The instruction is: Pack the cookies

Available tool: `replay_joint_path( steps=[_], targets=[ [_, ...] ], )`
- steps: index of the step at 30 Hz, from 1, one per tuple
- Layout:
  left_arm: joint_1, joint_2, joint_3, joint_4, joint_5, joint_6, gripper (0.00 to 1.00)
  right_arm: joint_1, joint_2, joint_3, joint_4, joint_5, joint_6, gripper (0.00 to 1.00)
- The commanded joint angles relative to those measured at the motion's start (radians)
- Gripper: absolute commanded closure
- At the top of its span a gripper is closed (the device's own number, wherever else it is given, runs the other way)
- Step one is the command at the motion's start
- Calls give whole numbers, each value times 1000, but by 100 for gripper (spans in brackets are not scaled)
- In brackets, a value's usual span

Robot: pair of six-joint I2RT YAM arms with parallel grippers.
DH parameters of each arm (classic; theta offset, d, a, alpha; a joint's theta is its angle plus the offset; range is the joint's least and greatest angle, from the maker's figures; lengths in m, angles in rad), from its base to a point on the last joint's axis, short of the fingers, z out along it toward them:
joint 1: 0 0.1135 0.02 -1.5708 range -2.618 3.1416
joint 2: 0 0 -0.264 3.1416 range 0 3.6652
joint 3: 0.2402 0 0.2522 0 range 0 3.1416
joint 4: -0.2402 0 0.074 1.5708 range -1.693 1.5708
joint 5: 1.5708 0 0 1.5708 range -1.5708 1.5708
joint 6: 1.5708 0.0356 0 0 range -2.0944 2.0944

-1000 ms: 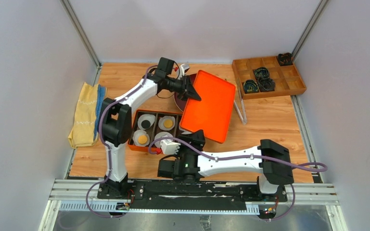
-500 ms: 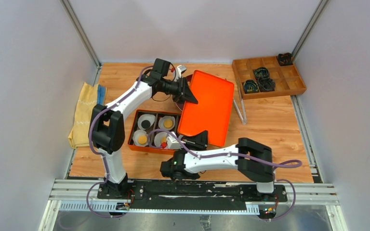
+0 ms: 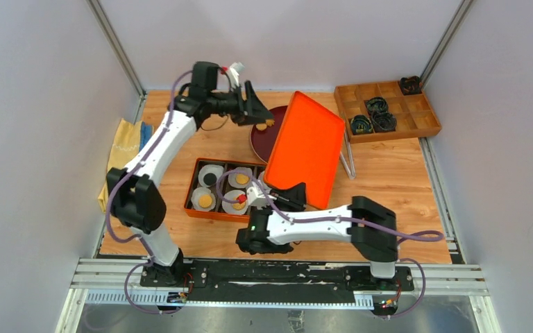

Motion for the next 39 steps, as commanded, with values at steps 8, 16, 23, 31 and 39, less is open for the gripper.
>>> replay_joint_path(
  steps=[8, 16, 23, 31, 39],
  targets=[
    [176, -370, 98, -69, -510, 75, 40, 13, -350, 149, 46, -90, -197, 100],
    [176, -521, -76, -119, -653, 131, 42, -39, -771, 67, 853, -618, -904, 100],
    [176, -591, -157, -154, -703, 167, 44, -118, -812, 225, 850, -1128, -852, 100],
    [176, -659, -226, -215, -808, 185, 52, -503, -941, -99, 1210, -1836, -487, 100],
    [176, -733, -253, -249, -908, 220, 56, -806, -940, -573, 2003, -2209, -115, 100]
  ],
)
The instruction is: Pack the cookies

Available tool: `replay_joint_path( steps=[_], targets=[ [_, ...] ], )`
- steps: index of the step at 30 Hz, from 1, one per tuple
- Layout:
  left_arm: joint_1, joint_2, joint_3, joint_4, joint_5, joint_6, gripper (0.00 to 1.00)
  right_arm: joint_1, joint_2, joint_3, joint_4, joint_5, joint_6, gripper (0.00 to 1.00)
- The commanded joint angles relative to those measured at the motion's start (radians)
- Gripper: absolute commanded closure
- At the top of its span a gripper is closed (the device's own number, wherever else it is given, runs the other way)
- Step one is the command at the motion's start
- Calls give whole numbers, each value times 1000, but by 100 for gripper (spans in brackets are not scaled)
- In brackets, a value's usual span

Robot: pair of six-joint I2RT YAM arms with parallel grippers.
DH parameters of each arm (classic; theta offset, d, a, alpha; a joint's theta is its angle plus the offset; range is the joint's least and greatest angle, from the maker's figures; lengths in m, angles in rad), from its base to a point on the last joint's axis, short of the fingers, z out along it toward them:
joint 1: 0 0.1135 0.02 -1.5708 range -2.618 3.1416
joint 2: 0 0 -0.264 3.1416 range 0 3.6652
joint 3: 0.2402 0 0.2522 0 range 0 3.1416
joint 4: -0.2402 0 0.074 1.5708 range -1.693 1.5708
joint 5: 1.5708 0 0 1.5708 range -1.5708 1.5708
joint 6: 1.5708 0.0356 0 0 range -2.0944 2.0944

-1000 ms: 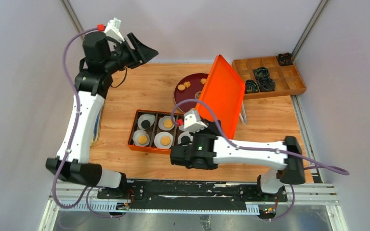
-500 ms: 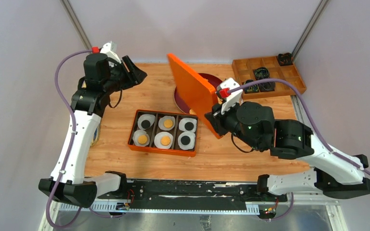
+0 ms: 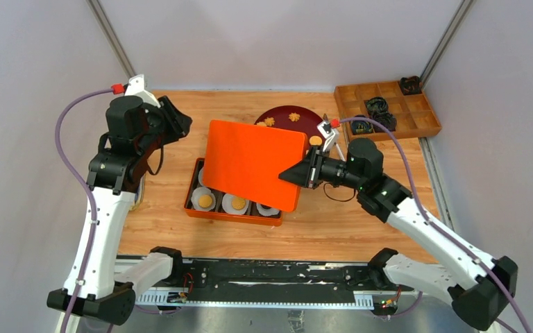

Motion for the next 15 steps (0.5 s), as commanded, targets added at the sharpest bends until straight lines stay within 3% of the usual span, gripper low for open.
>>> replay_joint_path(
  steps=[1, 7, 13, 15],
  targets=[
    [-1, -31, -41, -23, -68, 27, 57, -115, 25, -181, 719, -278, 391, 100],
    [-1, -20, -116, -19, -75, 22, 64, -155, 181, -306, 1062, -280, 585, 100],
    [-1, -11, -190, -17, -161, 29, 79, -173, 512, -349, 1473, -324, 811, 100],
    [-1, -19, -216, -17, -175, 28, 84, -173, 607, -343, 1536, -333, 841, 100]
  ],
)
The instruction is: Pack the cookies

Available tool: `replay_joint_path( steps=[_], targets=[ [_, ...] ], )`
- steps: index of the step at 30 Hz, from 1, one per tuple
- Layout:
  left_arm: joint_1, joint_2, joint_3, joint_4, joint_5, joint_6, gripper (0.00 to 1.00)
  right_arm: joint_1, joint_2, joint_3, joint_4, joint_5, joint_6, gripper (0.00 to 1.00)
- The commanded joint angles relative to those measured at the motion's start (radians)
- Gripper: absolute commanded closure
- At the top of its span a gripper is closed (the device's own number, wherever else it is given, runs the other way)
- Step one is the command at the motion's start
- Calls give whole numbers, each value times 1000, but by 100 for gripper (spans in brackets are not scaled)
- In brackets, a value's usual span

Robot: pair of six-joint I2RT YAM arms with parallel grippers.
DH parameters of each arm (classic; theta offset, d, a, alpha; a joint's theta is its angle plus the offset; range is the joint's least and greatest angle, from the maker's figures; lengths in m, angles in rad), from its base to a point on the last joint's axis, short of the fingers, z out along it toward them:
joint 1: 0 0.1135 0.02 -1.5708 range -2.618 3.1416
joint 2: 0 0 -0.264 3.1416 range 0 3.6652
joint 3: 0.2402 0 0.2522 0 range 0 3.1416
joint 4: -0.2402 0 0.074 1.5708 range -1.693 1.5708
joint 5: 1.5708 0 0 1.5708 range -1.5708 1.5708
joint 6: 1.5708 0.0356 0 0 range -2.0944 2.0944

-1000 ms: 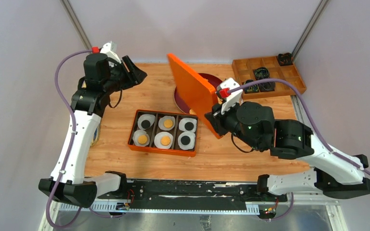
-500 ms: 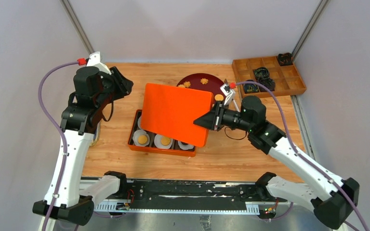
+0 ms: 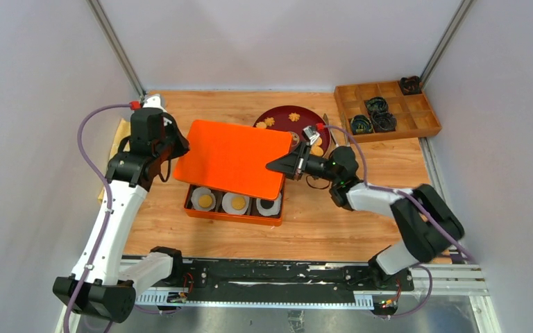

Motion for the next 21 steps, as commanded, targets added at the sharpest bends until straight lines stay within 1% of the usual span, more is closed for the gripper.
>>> replay_joint_path(
  steps=[1, 4, 7, 11, 15, 18, 21],
  targets=[
    [-1, -20, -46, -2, -76, 9, 87, -15, 169, -5, 377, -61, 166, 100],
    [-1, -33, -79, -1, -113, 13, 94, -16, 259, 14, 398, -85, 170, 100],
    [-1, -41, -113, -1, -145, 12, 97, -18, 330, 48, 379, -117, 169, 100],
    [-1, -37, -150, 4, -130, -14, 100, -25, 410, 71, 399, -151, 193, 100],
    [-1, -41, -200, 35, -126, -40, 100, -28, 472, 82, 391, -196, 202, 100],
    [-3, -38, -232, 45, -143, -53, 100, -35, 489, 67, 382, -216, 197, 100],
    [-3, -44, -266, 60, -148, -61, 100, -41, 474, 52, 298, -243, 143, 100]
  ],
)
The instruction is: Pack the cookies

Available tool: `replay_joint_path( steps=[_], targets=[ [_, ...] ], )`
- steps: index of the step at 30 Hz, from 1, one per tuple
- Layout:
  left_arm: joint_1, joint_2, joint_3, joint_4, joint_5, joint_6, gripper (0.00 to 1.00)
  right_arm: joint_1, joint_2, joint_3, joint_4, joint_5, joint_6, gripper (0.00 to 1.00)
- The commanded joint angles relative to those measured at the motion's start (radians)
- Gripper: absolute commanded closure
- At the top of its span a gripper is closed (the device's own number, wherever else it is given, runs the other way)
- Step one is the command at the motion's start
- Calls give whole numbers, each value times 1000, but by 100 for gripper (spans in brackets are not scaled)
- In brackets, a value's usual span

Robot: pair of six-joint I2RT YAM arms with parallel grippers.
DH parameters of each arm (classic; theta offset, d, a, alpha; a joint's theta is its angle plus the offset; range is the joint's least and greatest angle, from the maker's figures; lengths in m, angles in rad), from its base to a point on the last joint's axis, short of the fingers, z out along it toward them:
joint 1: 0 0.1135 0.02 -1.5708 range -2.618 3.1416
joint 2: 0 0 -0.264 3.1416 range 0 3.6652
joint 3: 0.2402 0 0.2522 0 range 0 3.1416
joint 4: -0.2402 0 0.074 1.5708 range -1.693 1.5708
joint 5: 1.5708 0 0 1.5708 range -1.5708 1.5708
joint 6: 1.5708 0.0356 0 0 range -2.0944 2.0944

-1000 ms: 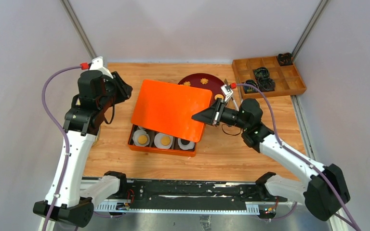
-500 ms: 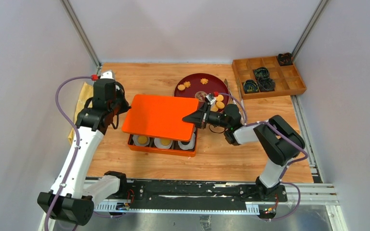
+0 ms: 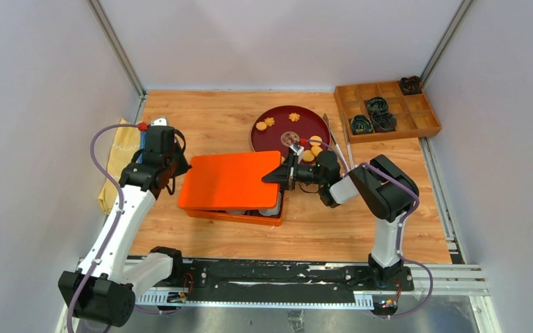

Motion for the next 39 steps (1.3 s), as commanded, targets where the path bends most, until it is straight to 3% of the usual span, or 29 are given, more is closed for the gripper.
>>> replay_joint_path(
  steps=[1, 17, 25, 30, 34, 39],
  targets=[
    [-3, -22, -49, 56, -31, -30, 100, -21, -25, -5, -16, -74, -58, 100],
    [-118, -7, -181, 166, -59, -42, 100, -70, -89, -55, -368, -59, -302, 100],
    [-179, 58, -327, 370, 1, -46, 100, -98, -116, -37, -557, -45, -422, 99],
    [-213, 120, -388, 444, 27, -51, 100, -104, -219, 20, -855, 12, -585, 88],
    [-220, 135, -410, 471, 49, -66, 100, -104, -300, 95, -1130, 100, -729, 67],
    [-225, 152, -419, 492, 64, -77, 100, -107, -365, 139, -1349, 202, -775, 53]
  ],
)
